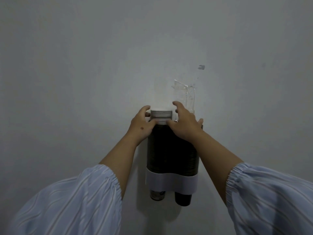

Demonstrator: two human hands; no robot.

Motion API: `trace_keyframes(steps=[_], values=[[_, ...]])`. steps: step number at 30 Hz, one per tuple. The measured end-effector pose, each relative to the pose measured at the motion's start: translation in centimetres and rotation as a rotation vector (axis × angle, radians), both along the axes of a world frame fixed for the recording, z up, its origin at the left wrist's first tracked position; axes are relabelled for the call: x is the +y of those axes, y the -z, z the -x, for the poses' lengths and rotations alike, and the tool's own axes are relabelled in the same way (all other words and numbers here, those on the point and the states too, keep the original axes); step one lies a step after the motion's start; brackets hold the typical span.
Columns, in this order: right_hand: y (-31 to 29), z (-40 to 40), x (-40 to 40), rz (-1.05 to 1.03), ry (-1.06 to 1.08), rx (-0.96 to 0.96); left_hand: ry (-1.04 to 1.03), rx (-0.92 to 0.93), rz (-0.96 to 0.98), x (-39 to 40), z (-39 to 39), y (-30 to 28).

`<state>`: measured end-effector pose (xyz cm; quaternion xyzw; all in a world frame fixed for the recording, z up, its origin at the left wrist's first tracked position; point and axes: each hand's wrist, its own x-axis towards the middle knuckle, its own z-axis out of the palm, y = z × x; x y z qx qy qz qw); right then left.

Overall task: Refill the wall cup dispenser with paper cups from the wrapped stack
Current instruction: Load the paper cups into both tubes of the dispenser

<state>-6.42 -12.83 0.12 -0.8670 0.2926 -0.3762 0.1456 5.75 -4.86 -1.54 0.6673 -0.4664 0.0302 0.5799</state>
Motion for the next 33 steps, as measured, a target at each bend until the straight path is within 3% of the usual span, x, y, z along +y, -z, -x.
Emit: trace_keyframes(steps=[7, 20, 33], values=[[0.3, 0.3, 0.0, 0.083, 0.005, 0.092, -0.02, -0.024, 0.012, -0.2, -0.1, 0.9], [1.0, 0.2, -0.5, 0.223, 0.024, 0.059, -0.201, -0.22, 0.049, 0.2, -0.3, 1.8], [1.4, 0.3, -0.5, 0.301, 0.046, 0.146, -0.276, -0.317, -0.03, 0.3, -0.1, 1.8]])
